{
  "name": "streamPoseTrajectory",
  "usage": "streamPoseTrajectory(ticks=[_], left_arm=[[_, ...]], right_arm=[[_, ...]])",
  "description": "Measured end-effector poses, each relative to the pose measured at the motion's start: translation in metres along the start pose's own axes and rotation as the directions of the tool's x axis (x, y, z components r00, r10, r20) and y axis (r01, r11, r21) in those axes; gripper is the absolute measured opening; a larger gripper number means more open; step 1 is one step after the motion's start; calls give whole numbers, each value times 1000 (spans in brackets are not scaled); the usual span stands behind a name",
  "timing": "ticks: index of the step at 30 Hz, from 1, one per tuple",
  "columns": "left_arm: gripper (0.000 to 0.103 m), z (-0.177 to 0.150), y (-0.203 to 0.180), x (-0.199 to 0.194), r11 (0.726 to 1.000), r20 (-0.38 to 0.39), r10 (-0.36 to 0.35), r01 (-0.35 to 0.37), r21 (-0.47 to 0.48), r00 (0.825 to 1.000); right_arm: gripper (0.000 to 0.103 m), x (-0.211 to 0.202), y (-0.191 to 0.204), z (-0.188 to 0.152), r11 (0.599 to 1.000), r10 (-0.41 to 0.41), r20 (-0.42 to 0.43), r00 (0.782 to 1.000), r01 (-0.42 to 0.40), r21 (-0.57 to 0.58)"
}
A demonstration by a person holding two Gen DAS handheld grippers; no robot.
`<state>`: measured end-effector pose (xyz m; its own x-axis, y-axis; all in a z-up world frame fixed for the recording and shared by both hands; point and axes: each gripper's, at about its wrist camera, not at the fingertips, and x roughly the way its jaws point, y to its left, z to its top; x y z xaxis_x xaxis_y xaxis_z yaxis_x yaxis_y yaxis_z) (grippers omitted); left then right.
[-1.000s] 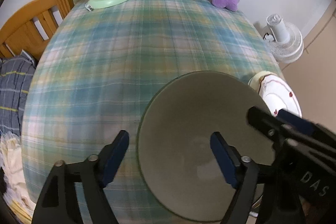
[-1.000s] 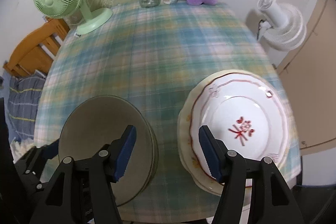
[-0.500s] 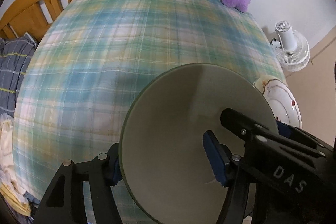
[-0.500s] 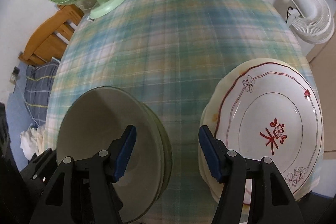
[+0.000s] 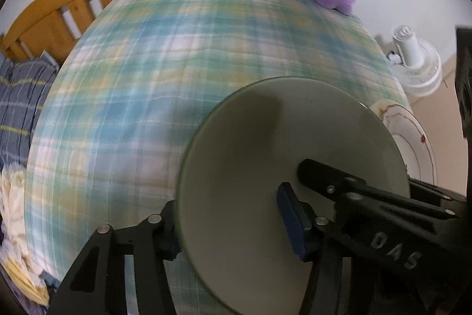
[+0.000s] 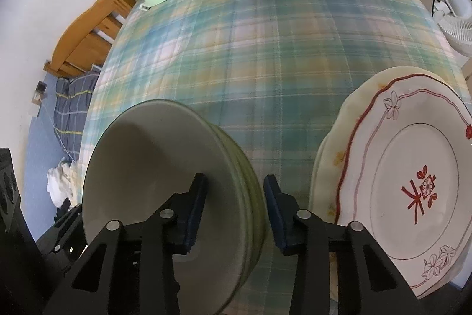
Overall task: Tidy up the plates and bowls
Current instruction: 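Grasp the rim of the nested bowls with both grippers, then lift the nested bowls with both grippers and carry them over the plate stack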
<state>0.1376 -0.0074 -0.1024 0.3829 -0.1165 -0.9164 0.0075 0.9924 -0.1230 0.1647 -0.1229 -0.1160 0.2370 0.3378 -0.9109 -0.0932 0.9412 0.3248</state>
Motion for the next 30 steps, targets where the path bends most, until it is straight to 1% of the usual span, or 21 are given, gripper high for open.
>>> streamPoseTrajectory(ticks=[2, 11, 18, 26, 30], left_arm=[[55, 2, 1, 1, 1000, 0, -13, 13, 13, 1000], [56, 6, 7, 4, 993, 12, -86, 84, 79, 996], [56, 4, 13, 0, 990, -11, -127, 128, 52, 992], [56, 7, 13, -15, 984, -15, -154, 155, 85, 988], [56, 11, 10, -28, 981, -8, -166, 166, 102, 986]], right_arm=[[40, 0, 5, -1, 1000, -29, 8, 1000, 29, -12], [42, 0, 10, -2, 996, -84, 37, 996, 84, 19], [43, -3, 16, -5, 992, -117, 46, 992, 115, 55], [43, -15, 24, -8, 986, -150, 65, 987, 145, 83], [43, -30, 27, -8, 983, -162, 74, 984, 154, 104]])
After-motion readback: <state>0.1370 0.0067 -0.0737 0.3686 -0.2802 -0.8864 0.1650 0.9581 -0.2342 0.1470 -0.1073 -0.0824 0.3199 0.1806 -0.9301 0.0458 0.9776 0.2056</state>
